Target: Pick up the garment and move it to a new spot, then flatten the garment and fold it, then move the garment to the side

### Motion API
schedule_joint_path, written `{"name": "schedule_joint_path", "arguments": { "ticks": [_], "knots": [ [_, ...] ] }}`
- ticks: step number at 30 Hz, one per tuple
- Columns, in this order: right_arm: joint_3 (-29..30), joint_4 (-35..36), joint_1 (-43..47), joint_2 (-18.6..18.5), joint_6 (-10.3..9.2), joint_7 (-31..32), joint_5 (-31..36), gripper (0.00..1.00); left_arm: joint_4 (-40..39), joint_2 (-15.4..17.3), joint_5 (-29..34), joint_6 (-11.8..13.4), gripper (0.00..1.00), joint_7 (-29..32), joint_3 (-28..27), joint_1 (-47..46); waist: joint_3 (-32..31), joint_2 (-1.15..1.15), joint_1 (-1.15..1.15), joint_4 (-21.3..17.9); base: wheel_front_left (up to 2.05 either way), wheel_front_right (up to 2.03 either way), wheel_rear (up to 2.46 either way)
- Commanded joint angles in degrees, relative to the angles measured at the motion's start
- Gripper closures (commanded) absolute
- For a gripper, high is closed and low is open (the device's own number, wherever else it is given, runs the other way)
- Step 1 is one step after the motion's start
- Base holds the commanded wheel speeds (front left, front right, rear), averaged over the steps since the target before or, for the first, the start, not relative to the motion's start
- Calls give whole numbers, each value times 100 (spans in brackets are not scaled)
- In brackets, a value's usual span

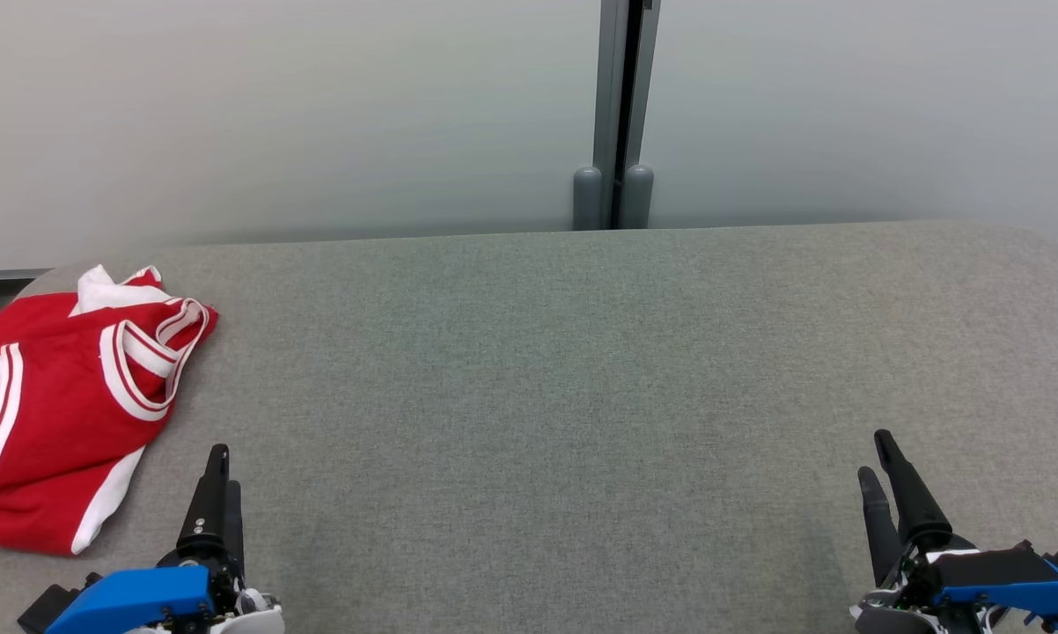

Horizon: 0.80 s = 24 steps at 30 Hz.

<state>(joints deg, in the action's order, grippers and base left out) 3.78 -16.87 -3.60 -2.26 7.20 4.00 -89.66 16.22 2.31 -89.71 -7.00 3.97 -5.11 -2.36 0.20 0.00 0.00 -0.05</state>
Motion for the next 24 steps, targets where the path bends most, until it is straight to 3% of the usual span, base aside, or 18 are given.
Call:
{"name": "schedule_joint_path", "arguments": {
  "ticks": [1,24],
  "knots": [
    [-35,113,-110,-24,13,-47,123,0,-136,43,119,33,0,-46,2,-91,1,0,0,-1,0,0,0],
    [-168,126,-110,-38,21,-606,2775,0,-394,52,2838,299,0,-605,399,36,-1,0,0,16,0,0,0]
  ]
}}
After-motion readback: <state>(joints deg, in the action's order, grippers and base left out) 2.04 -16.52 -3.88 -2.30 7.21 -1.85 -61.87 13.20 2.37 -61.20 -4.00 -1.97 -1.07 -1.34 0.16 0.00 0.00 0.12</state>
